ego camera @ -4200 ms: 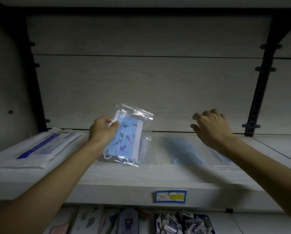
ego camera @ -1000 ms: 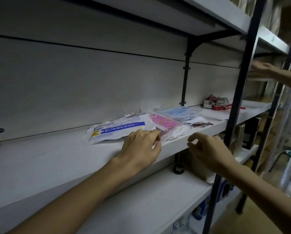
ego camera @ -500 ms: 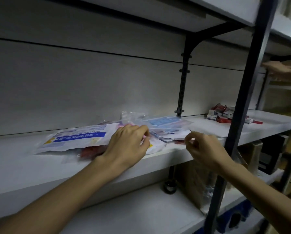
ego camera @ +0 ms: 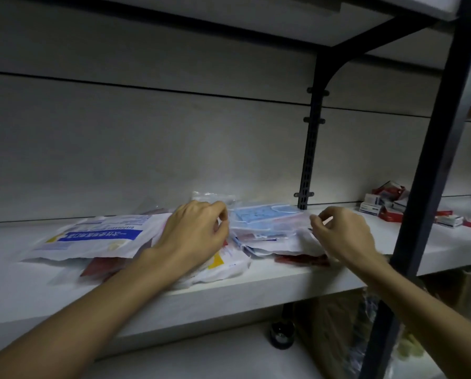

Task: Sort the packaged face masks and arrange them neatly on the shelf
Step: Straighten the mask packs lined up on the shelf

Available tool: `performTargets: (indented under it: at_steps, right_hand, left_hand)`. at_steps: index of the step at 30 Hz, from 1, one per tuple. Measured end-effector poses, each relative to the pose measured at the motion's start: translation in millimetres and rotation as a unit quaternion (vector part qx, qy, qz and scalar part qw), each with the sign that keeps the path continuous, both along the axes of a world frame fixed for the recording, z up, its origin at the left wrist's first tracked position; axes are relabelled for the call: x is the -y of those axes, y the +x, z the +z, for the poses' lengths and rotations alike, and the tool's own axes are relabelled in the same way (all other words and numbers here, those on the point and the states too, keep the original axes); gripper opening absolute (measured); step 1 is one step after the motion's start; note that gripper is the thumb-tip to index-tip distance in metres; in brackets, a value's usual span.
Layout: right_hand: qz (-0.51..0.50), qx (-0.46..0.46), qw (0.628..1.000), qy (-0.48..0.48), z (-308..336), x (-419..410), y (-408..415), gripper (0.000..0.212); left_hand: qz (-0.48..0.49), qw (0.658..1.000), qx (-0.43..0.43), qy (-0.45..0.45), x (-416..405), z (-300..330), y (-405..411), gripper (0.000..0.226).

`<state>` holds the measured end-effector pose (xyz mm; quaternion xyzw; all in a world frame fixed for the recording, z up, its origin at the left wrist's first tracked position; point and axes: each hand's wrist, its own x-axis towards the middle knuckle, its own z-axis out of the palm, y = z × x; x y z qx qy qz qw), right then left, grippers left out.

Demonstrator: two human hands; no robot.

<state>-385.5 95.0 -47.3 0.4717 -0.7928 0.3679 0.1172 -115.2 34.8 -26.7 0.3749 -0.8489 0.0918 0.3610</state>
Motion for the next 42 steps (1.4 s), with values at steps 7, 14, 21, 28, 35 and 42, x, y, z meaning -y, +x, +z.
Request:
performTargets:
  at_steps: [7, 14, 21, 28, 35, 42]
  right_hand:
    - [-0.054, 0.043, 0.993, 0.097, 7.8, 51.8, -20.6, 0.071]
    - [0.046, 0.174, 0.982, 0.059, 19.1, 69.8, -27.2, 0.033]
    - [0.084, 0.147, 0.985, -0.045, 32.3, 74.9, -42.3, 0.025]
    - [0.125, 0.272, 0.950, -0.084, 34.4, 72.4, -46.0, 0.023]
    - [0.164, 0.016, 0.984, -0.072, 29.0, 71.8, -47.7, 0.019]
    - [0.182, 0.244, 0.939, -0.157, 44.2, 65.5, -47.1, 0.016]
  left_hand:
    - [0.015, 1.000, -0.003, 0.009, 25.8, 2.9, -4.6, 0.013]
    - [0.021, 1.000, -0.005, -0.012, 31.8, 6.0, -3.0, 0.012]
    - [0.049, 0.998, -0.016, -0.022, 32.1, 10.1, -7.7, 0.013]
    - [0.051, 0.999, -0.006, 0.010, 32.0, 14.9, -32.6, 0.013]
    - [0.077, 0.996, 0.026, 0.029, 26.9, 13.9, -50.9, 0.018]
    - [0.104, 0.992, 0.040, 0.060, 23.3, 17.6, -57.7, 0.016]
